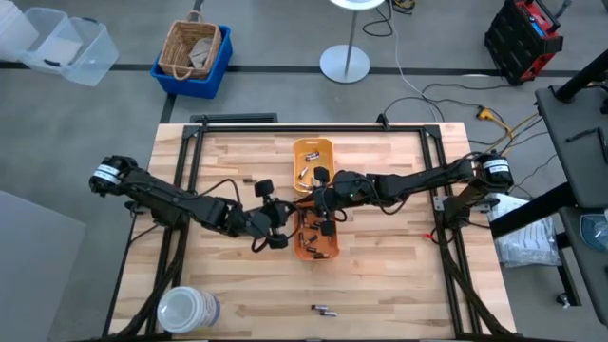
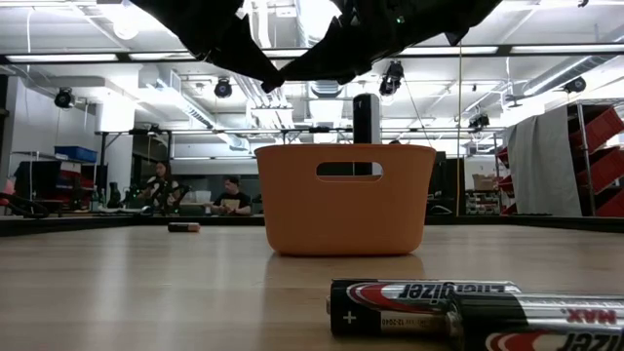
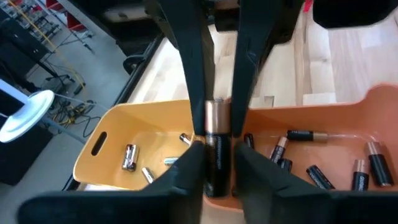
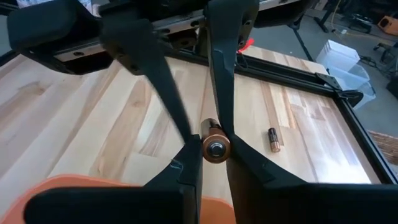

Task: Sort batteries
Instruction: Put the black battery into the orange bin

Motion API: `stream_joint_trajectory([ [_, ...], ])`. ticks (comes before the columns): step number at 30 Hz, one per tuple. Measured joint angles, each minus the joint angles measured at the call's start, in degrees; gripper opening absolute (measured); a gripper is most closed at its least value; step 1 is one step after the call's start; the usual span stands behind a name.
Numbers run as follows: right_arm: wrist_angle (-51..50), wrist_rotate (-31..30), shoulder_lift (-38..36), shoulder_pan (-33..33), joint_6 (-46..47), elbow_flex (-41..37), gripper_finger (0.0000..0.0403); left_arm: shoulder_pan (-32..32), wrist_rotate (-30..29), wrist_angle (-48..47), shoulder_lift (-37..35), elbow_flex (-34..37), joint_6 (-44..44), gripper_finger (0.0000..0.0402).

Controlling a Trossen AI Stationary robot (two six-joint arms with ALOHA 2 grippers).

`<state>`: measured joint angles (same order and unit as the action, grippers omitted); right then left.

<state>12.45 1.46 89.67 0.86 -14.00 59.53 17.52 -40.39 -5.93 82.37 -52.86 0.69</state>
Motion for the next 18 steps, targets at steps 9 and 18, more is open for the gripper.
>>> stream_joint_trajectory([
  [9, -1.5, -0.2, -1.6, -0.2, -0.9, 0.0, 0.0042, 0.0, -0.9, -4.6, 0.0, 0.0, 3.5, 0.012],
  [18, -13.4, -0.1, -6.1, -0.9, -0.6, 2.3, 0.0042, 0.1, -1.0, -13.0, 0.0, 0.0, 12.1, 0.0123],
])
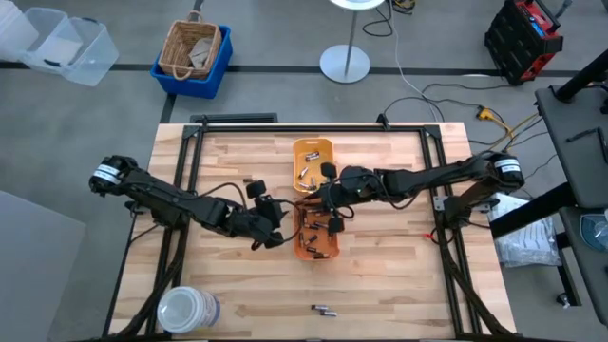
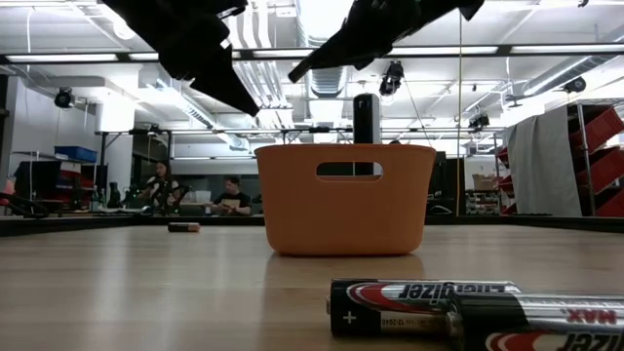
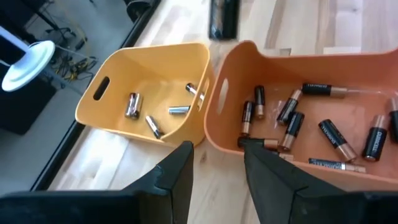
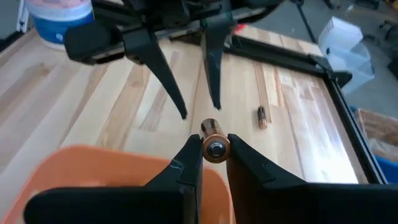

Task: Sort batteries
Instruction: Put the black battery into the orange bin

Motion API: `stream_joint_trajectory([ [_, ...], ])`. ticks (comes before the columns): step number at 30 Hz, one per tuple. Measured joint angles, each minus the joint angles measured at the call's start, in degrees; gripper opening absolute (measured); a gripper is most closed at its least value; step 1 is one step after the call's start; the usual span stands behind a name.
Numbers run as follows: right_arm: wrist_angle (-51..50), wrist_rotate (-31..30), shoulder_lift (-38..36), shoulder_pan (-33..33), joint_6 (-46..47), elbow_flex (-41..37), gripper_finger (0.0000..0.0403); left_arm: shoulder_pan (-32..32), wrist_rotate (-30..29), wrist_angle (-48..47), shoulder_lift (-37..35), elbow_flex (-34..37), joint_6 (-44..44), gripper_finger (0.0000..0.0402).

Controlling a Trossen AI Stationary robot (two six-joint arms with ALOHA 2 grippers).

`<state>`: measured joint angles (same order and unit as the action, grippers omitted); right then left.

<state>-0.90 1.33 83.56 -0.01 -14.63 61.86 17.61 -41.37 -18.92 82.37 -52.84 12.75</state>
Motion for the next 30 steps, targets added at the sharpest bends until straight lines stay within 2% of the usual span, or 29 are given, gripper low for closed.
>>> stream_joint_trajectory([
  [5, -7.4, 0.0, -0.1, -0.2, 0.0, 1.9, 0.0042, 0.0, 0.0, -0.5, 0.0, 0.0, 0.0, 0.0124],
  [15, -15.3, 0.1, -1.0, -1.8, -2.9, 2.7, 0.0041, -0.2, -0.1, -0.5, 0.0, 0.0, 0.3, 0.0124],
  [21, -26.8, 0.2, -1.5, -2.6, -1.4, 5.1, 0.0043, -0.2, -0.1, -0.7, 0.0, 0.0, 0.7, 0.0124],
  [28, -29.9, 1.1, -0.7, -2.0, 2.3, 5.1, 0.0047, -0.2, -0.1, -9.3, 0.0, 0.0, 7.9, 0.0124],
  [30, -30.9, 3.0, -0.7, -1.4, 2.6, 5.2, 0.0042, -0.2, -0.1, -12.1, 0.0, 0.0, 9.7, 0.0124],
])
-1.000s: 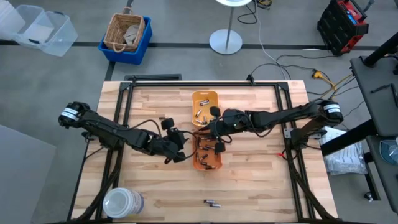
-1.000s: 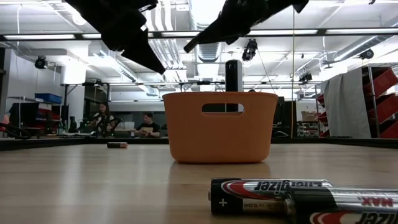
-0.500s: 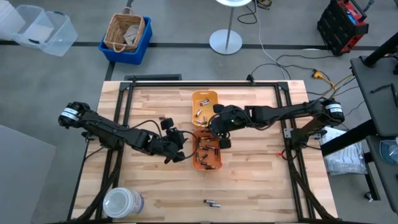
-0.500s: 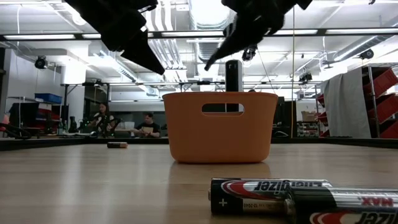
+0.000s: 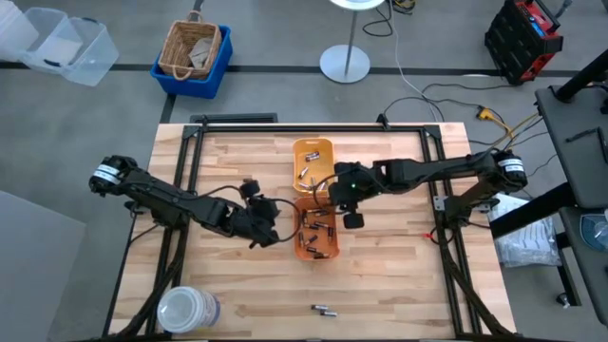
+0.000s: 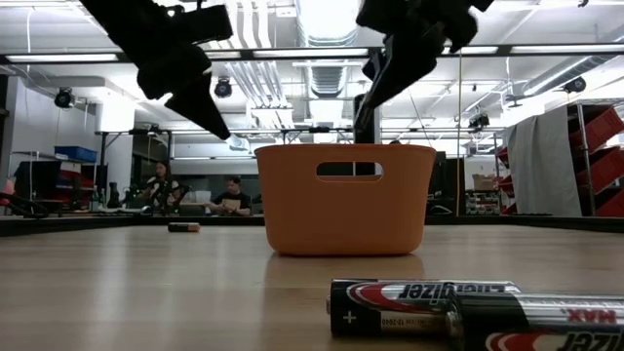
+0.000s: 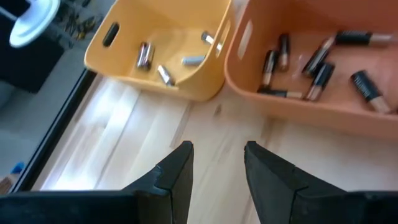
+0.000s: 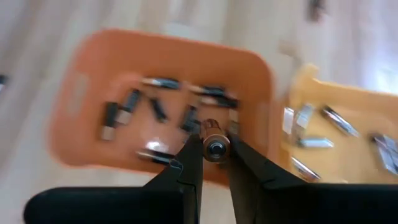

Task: Sort batteries
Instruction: Put the black battery into the orange bin

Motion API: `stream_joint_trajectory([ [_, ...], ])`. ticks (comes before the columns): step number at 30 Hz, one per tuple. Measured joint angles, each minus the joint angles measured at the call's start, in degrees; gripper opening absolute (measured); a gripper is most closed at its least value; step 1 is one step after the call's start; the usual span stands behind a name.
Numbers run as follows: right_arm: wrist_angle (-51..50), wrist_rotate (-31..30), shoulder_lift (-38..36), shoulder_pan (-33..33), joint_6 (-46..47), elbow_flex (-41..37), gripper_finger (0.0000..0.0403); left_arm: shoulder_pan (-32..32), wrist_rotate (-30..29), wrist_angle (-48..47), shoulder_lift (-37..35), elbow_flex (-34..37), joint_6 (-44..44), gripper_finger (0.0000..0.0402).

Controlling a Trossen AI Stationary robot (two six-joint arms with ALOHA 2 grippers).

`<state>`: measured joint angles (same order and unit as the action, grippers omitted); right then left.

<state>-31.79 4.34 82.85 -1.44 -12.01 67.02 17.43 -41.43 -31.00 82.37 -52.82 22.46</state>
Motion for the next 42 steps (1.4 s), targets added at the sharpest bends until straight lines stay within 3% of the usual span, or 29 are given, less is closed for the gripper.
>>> stream_joint_trajectory([
  [3, 0.9, 3.5, 0.4, 1.5, 0.0, 0.0, 0.0041, -0.1, -0.1, -1.6, 0.0, 0.0, 1.2, 0.0124],
  [8, 0.8, 3.5, 1.8, 4.7, -5.4, 0.0, 0.0045, -0.1, -0.1, -1.5, 0.0, 0.0, 1.2, 0.0124],
  [30, 1.0, -7.9, 19.4, 6.0, -6.9, 7.9, 0.0063, -0.2, 1.9, -1.7, 0.0, 0.0, 0.8, 0.0124],
  [42, 0.3, -8.0, 20.1, 5.8, -7.3, 7.9, 0.0098, -0.1, 3.3, -1.7, 0.0, 0.0, 1.8, 0.0124],
])
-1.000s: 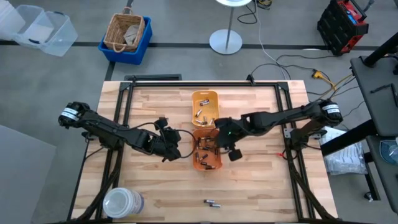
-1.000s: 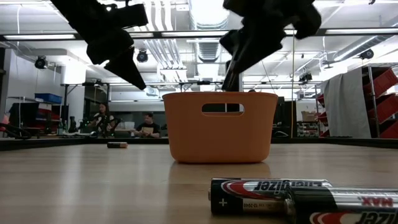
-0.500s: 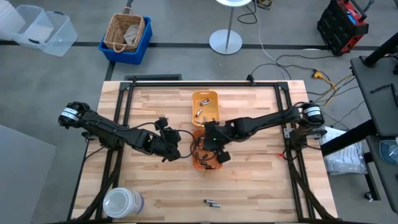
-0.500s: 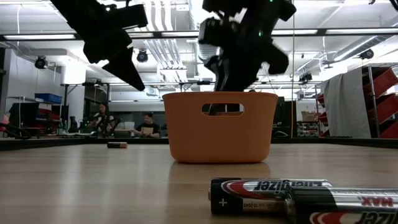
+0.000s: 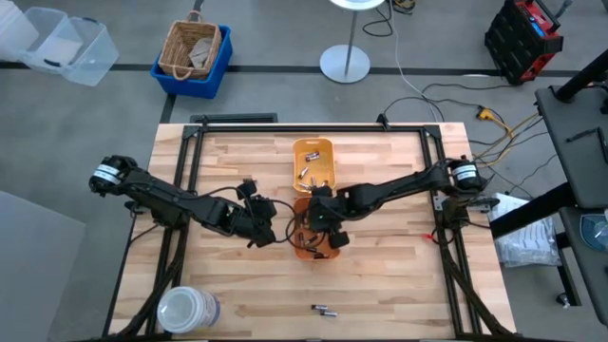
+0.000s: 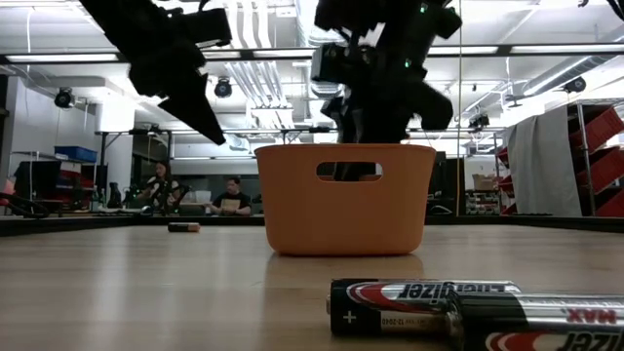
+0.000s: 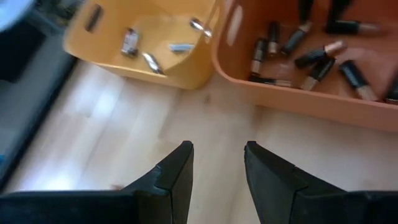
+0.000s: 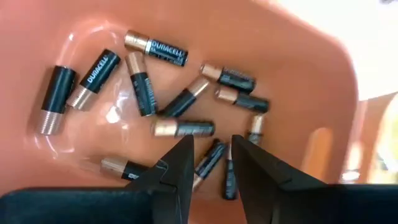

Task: Sort batteries
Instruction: Put the black battery into the orange bin, then put the silver battery into the yellow bin

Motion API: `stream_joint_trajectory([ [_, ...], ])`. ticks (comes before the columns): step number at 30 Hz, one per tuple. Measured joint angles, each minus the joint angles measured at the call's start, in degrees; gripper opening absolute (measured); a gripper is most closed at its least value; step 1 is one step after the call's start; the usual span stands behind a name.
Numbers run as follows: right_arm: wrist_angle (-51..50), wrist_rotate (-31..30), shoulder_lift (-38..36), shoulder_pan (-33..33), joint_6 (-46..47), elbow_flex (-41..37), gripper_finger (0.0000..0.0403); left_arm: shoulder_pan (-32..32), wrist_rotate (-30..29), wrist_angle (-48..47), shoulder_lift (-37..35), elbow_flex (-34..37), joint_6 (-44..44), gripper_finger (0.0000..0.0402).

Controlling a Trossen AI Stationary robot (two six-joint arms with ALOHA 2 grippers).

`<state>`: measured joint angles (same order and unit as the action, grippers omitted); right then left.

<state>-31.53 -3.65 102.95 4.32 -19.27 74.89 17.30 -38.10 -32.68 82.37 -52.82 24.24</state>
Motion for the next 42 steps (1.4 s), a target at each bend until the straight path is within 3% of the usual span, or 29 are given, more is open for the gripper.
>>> stream_joint_trajectory([
  [6, -0.3, 0.0, -4.0, -0.6, -4.3, 2.4, 0.0099, 0.1, 8.0, -0.1, 0.0, 0.0, 3.4, 0.0124],
  [16, 0.9, 0.7, -13.6, -2.9, -4.5, 3.9, 0.0067, 0.1, 8.2, -0.2, 0.0, 0.0, 4.8, 0.0124],
  [25, 1.1, 1.1, -14.4, -3.0, -6.1, 3.7, 0.0052, 0.1, 6.9, -0.2, 0.0, 0.0, 5.0, 0.0124],
  [29, -5.2, 1.1, -16.2, -2.4, -1.7, 3.9, 0.0058, 0.1, 11.0, 0.1, 0.0, 0.0, 8.5, 0.0124],
  [35, -14.3, 1.1, -20.3, 2.5, 7.8, 4.1, 0.0063, 0.3, 22.5, 0.2, 0.0, -0.9, 14.1, 0.0124],
  [39, -19.5, 1.1, -21.9, 8.9, 15.0, 3.8, 0.0054, 1.6, 21.4, 0.2, 0.0, -2.0, 14.7, 0.0124],
  [42, -19.1, 1.1, -22.3, 14.9, 19.5, 3.2, 0.0045, 3.9, 15.1, 0.7, 0.0, -3.2, 12.5, 0.0124],
])
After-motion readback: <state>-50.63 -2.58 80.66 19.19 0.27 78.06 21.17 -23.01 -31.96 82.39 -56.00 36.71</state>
